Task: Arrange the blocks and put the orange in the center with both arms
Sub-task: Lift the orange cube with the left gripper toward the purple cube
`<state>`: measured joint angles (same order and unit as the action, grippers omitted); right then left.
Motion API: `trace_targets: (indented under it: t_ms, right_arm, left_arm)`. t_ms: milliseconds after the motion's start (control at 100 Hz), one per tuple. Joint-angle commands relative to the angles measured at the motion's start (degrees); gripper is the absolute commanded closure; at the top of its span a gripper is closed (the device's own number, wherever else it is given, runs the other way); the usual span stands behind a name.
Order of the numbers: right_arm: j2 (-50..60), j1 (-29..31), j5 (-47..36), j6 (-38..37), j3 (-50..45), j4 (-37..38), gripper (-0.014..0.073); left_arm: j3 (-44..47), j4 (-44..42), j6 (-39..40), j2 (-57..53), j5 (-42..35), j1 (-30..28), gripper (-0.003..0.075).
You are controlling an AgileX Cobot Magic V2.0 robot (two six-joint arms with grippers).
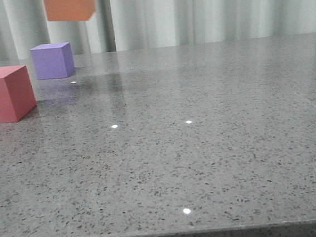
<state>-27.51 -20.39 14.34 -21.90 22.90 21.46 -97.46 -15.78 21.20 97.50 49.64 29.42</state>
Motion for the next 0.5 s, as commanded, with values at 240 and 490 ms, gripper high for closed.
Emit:
trace_targets:
  t_ms: [240,490]
  right_arm:
    - [-0.1,0.3,-4.4,0.1,1.4,1.3,0.0704]
    - [-0.1,0.3,-4.4,0.1,1.4,1.3,0.0704]
  left_arm:
    - [5.1,5.0,-4.9,-4.5,-4.5,-8.2,0.0300]
    - [9.9,11.3,-10.3,-4.6,-10.8,-12.0,0.0300]
